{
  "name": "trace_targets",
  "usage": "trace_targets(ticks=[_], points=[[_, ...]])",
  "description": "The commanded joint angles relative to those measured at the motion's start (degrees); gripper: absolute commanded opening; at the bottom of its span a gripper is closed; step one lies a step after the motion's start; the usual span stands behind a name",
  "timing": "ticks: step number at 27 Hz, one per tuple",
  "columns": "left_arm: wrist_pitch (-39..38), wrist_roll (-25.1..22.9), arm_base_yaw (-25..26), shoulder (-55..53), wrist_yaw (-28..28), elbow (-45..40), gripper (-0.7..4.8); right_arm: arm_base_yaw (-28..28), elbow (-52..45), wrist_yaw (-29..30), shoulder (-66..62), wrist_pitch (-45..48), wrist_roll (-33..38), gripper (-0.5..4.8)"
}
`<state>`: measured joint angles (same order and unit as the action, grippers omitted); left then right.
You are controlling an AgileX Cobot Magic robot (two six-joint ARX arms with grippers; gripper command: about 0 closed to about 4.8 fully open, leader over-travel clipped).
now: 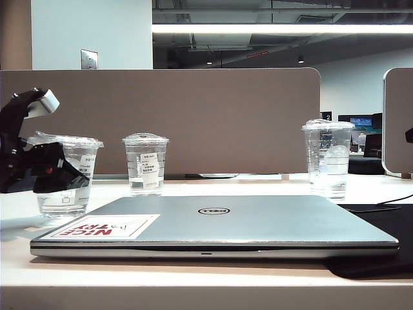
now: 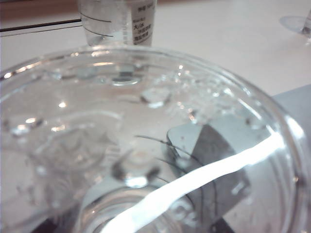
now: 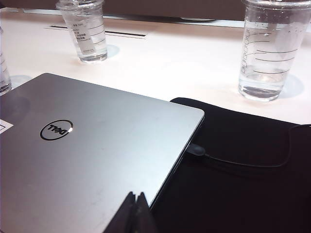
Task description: Pick up the coffee cup on the middle and place it on the left side of the laptop.
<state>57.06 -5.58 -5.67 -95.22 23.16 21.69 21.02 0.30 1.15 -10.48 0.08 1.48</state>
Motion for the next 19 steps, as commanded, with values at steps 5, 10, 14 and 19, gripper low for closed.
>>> trace_targets(ticks=[5,10,14,19], points=[[3.7,2.7,0.0,-3.9,3.0,0.2,3.04,0.0,-0.2,0.1,0.0,1.0,0.0,-0.05],[3.8,2.8,0.0,-4.5,3.0,0.2,3.12,0.1,-0.2,0.1,0.0,1.0,0.0,-0.05],[3.5,2.9,0.1,-4.4,3.0,-0.2,4.18,0.1,-0.2,0.1,0.0,1.0,0.0,-0.05],[3.5,3.0,0.1,-4.0,6.3,-1.3,4.66,0.1,-0.2,0.1,0.0,1.0,0.0,-0.05]])
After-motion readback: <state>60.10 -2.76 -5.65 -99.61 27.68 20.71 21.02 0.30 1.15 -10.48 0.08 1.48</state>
